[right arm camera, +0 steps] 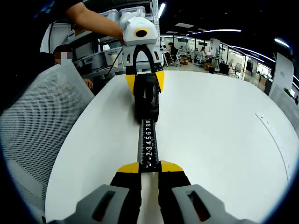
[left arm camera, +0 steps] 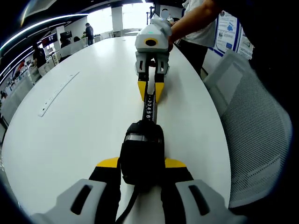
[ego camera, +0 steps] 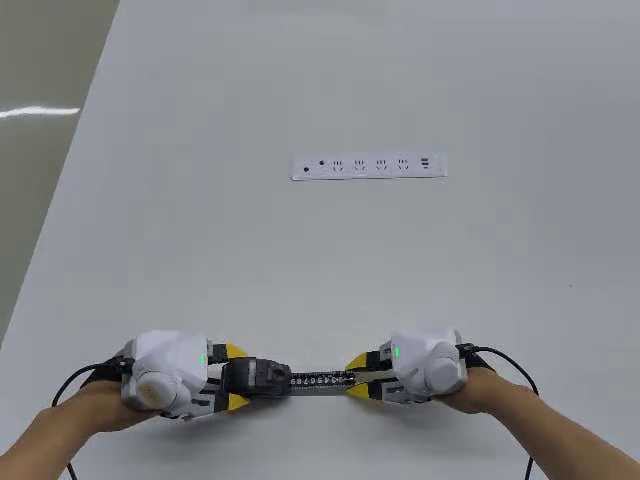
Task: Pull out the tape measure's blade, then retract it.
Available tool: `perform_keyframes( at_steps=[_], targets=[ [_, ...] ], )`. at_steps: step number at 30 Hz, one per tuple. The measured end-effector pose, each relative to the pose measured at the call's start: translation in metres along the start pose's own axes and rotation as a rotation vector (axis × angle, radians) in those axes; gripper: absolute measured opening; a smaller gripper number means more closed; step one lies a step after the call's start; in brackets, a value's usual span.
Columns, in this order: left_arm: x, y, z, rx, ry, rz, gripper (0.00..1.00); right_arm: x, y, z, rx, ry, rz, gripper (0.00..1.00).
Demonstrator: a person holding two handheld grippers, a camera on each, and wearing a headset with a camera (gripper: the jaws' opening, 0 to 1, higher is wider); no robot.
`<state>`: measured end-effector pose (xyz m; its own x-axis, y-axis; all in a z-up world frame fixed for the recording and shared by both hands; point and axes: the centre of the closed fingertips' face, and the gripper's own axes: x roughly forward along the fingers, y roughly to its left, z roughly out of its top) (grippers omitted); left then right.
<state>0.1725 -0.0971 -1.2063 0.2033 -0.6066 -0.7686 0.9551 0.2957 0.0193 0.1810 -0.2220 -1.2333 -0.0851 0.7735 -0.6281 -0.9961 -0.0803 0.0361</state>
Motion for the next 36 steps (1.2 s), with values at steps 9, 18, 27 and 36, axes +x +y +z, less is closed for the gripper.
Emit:
perform_keyframes(
  at_steps=[9, 18, 27, 36],
  targets=[
    [0.0, 0.0, -0.001, 0.001, 0.005, -0.001, 0.29, -0.006, 0.0, -0.004, 0.004, 0.0, -0.005, 0.1],
    [0.0, 0.0, 0.0, 0.003, 0.006, -0.002, 0.29, -0.012, 0.0, -0.009, 0.015, 0.003, -0.01, 0.1],
    [0.001, 0.0, 0.0, 0.004, 0.005, -0.005, 0.29, -0.018, 0.0, -0.015, 0.018, 0.008, -0.017, 0.1],
    [0.0, 0.0, 0.001, 0.004, 0.005, -0.005, 0.29, -0.023, 0.0, -0.017, 0.023, 0.012, -0.018, 0.1]
  ],
)
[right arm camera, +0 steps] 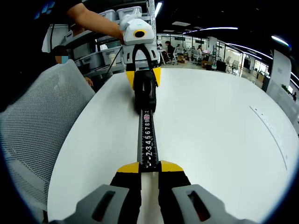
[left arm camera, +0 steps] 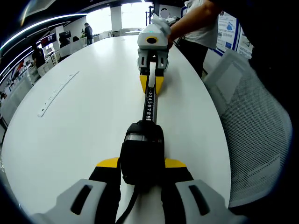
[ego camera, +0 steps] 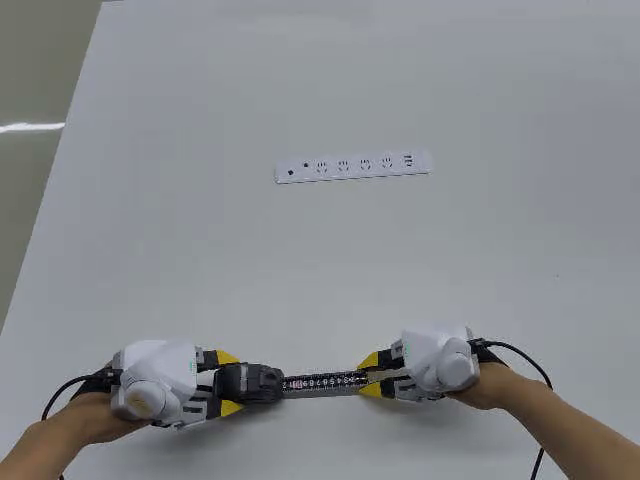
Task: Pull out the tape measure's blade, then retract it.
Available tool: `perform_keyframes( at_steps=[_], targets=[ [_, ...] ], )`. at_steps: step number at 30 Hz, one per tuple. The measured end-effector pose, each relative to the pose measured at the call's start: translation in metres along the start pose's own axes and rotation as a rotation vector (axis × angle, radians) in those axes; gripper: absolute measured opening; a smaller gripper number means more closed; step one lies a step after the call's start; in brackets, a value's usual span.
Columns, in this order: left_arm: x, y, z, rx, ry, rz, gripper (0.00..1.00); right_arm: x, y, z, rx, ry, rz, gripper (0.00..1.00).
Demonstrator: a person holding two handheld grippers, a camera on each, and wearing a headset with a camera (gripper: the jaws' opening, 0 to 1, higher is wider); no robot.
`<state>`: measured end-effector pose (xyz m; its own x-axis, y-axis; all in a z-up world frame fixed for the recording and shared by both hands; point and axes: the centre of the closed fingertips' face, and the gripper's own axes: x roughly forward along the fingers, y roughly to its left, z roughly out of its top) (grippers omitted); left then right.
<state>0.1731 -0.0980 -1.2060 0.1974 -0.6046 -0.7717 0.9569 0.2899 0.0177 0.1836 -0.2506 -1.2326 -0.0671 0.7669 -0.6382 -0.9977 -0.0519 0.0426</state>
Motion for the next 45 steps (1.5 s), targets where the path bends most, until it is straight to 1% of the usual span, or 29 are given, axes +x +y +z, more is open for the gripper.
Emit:
perform_keyframes(
  at_steps=[21, 45],
  targets=[
    [0.001, 0.0, 0.0, -0.004, 0.005, -0.004, 0.29, -0.01, -0.001, -0.013, 0.009, 0.006, -0.008, 0.1],
    [0.002, 0.001, 0.0, -0.006, 0.013, -0.012, 0.29, -0.022, -0.002, -0.021, 0.004, 0.008, -0.007, 0.1]
  ],
)
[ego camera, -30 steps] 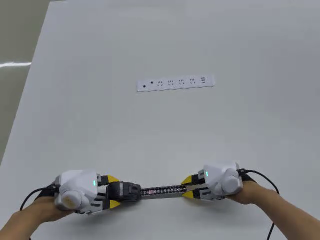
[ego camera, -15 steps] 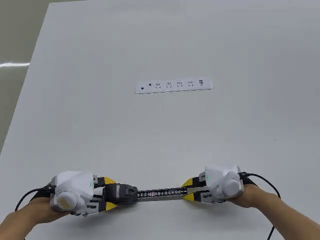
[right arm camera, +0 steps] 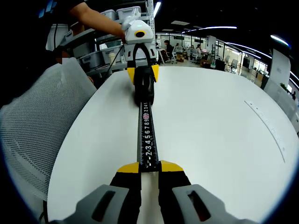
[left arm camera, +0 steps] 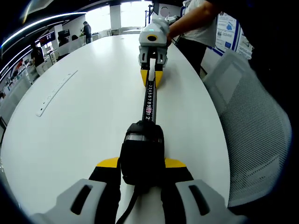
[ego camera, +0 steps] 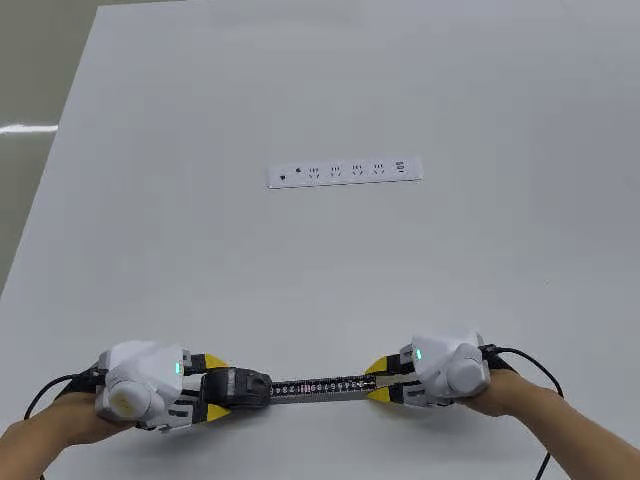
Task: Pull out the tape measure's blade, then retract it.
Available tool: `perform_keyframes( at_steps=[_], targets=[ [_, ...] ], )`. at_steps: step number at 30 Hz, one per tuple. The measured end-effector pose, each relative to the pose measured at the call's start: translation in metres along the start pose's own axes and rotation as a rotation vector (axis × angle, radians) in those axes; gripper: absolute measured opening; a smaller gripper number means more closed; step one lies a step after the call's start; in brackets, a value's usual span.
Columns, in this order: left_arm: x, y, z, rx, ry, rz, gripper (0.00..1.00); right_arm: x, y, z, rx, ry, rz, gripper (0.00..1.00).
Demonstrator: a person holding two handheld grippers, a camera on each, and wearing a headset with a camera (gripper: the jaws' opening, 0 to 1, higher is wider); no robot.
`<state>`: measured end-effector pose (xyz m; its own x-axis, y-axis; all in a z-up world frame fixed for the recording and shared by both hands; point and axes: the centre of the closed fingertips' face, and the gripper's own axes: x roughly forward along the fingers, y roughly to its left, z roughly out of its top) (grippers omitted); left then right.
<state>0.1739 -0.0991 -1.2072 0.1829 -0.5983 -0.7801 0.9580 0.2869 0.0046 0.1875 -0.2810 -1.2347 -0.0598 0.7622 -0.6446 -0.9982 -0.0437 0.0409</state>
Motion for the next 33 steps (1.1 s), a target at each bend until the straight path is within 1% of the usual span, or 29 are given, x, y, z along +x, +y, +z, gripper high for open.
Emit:
perform_keyframes(
  at_steps=[33],
  targets=[
    [0.001, 0.0, 0.001, -0.002, 0.014, -0.013, 0.29, -0.018, -0.001, -0.014, 0.013, 0.001, -0.003, 0.1]
  ],
)
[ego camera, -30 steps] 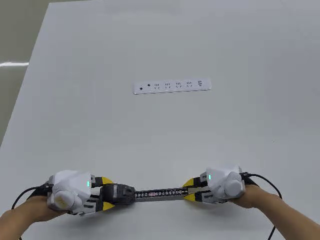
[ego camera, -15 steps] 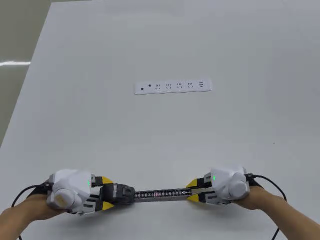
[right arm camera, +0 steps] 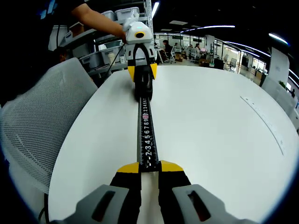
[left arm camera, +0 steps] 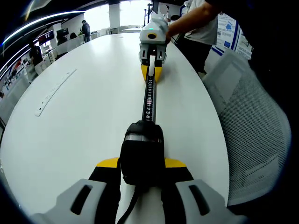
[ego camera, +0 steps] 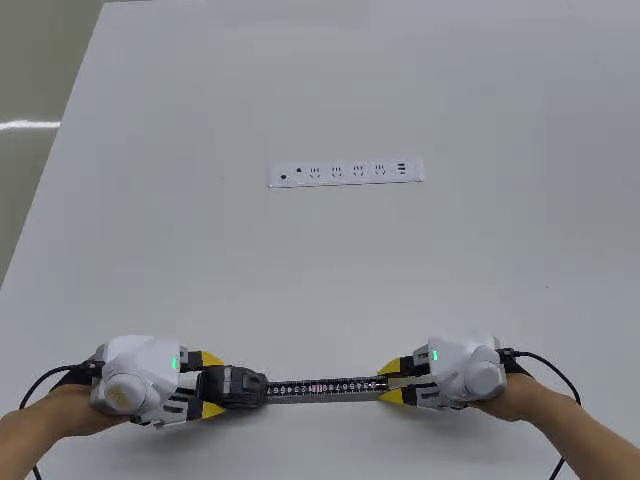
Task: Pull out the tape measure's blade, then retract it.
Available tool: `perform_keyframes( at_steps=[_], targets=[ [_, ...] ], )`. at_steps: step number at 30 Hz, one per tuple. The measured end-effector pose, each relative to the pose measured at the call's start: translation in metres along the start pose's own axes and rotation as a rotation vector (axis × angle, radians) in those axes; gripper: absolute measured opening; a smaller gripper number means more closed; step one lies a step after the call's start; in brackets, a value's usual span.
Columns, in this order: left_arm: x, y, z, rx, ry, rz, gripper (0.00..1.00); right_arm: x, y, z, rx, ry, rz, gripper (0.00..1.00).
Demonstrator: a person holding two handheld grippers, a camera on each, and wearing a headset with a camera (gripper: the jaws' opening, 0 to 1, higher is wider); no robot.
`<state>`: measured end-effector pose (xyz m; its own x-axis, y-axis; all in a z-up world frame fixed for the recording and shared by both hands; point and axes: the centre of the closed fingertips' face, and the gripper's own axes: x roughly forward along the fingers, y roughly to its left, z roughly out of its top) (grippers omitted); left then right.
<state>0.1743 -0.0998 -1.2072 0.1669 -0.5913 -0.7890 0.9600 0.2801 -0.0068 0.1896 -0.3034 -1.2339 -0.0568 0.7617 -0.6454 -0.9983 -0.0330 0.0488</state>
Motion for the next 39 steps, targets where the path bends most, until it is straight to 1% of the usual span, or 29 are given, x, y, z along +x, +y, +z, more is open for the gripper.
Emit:
perform_keyframes(
  at_steps=[12, 24, 30, 33, 39],
  targets=[
    [0.0, -0.001, 0.002, 0.0, 0.007, -0.005, 0.29, -0.006, 0.0, -0.006, 0.008, 0.003, 0.001, 0.1],
    [0.001, 0.001, 0.0, -0.003, 0.008, -0.006, 0.29, -0.012, -0.001, -0.01, 0.016, 0.009, 0.004, 0.1],
    [0.0, 0.0, 0.002, -0.005, 0.008, -0.008, 0.29, -0.014, -0.001, -0.015, 0.018, 0.017, 0.005, 0.1],
    [0.0, 0.001, 0.0, -0.006, 0.009, -0.009, 0.29, -0.015, -0.001, -0.016, 0.021, 0.018, 0.006, 0.1],
    [0.001, 0.0, 0.001, -0.007, 0.012, -0.011, 0.29, -0.018, -0.001, -0.019, 0.022, 0.022, 0.005, 0.1]
  ],
)
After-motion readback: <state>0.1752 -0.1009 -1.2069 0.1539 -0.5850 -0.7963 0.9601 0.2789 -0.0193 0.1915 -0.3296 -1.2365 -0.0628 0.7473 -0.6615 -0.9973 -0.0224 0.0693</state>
